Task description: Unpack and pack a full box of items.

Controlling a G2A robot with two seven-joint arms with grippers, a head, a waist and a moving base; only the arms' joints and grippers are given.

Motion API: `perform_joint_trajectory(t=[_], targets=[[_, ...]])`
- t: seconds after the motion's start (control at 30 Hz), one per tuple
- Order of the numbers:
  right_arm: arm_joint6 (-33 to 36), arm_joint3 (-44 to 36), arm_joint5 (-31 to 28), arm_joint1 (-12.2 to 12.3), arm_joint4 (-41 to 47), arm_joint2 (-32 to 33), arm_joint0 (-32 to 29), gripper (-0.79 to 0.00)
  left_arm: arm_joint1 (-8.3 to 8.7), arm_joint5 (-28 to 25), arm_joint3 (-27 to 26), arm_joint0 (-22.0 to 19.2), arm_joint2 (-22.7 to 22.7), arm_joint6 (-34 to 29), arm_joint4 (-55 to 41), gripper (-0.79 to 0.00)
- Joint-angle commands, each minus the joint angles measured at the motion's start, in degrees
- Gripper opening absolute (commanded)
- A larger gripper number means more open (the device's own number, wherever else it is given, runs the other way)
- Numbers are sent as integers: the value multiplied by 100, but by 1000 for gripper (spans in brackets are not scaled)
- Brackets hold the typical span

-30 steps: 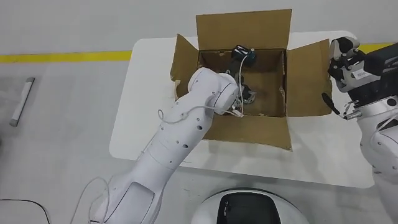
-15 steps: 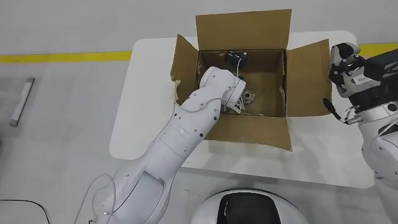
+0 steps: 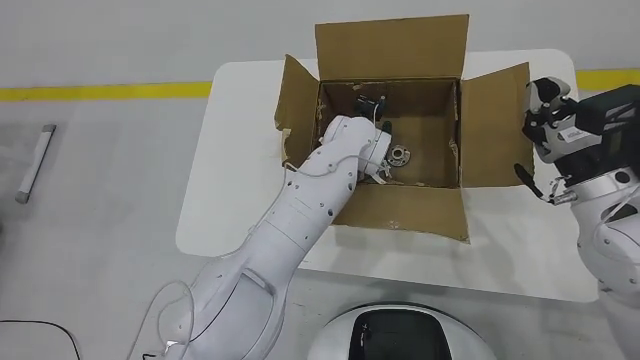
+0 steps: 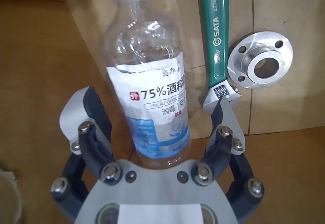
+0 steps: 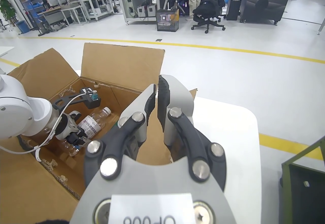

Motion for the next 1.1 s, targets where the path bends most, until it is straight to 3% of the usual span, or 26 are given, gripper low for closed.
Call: perform_joint_trajectory(t=[0.0,0.07,0.13,0.17,0.2,0.3,0.33,0.37,0.8,0.93,1.07], targets=[[9,-8,0,-2,1,10,-22,-708,-33,-28,78,-21,-5,30,-11,0],[16,-13,0,-4,8,18,-36,-708,-61,-40,166,-33,-17,66,-21,0],[16,-18,8,-6,5,26,-42,-711,-89,-43,246,-46,-33,100,-33,-105],[17,-19,5,-7,6,26,-43,-708,-103,-40,280,-54,-46,106,-50,-256],[18,-17,4,-8,6,29,-40,-705,-117,-42,307,-63,-50,114,-49,-357],[14,-3,-1,-11,18,35,-23,-708,-156,-70,362,-94,-73,129,-69,-594],[11,0,2,-12,28,42,-11,-705,-167,-80,370,-112,-81,140,-65,-748],[10,3,7,-13,36,47,0,-702,-176,-86,388,-122,-88,146,-55,-785],[-49,35,133,-33,211,166,49,-680,-207,-182,392,-219,-308,263,28,-785],[-207,16,444,-79,904,237,72,-606,-166,-198,109,-291,-492,164,11,-785],[-199,40,719,-118,1727,421,73,-440,-54,-152,-319,-365,-797,14,86,-785]])
